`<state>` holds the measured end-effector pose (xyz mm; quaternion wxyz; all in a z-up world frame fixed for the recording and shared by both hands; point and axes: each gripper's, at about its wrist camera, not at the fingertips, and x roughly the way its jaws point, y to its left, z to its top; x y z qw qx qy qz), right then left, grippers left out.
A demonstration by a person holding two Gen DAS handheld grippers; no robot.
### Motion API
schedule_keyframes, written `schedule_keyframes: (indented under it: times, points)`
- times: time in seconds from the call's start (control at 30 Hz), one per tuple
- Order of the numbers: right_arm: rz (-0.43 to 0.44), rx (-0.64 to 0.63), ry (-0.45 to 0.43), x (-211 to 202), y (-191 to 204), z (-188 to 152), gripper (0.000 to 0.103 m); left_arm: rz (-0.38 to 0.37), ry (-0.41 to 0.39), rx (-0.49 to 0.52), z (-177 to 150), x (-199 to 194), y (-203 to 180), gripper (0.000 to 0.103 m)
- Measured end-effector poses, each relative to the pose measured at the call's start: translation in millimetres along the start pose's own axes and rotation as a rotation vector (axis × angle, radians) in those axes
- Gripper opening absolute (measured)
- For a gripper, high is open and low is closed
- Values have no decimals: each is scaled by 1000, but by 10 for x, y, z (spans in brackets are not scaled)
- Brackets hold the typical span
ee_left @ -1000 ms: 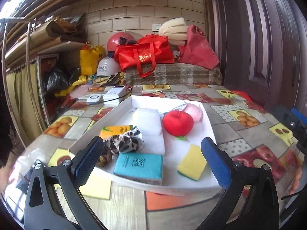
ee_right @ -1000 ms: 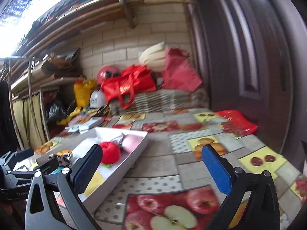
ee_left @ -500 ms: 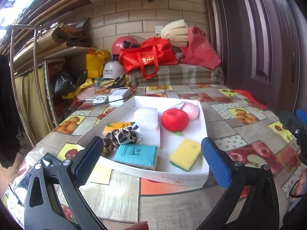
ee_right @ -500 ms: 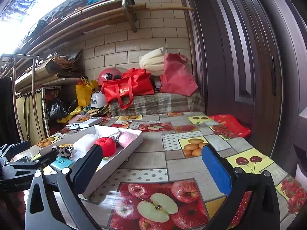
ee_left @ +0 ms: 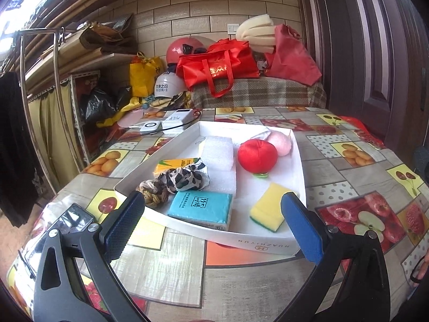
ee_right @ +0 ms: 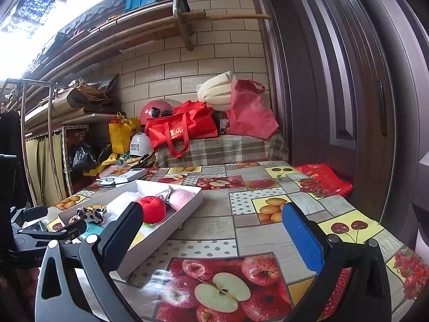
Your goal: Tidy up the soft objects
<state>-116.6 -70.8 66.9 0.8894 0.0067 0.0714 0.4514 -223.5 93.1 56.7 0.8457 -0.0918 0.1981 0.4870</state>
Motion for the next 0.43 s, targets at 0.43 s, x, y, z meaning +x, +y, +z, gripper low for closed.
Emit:
schedule_keyframes:
  times: [0.43]
  points:
    - [11,-7,0,-7,28,-11,103,2,22,-1,11,18,38,103]
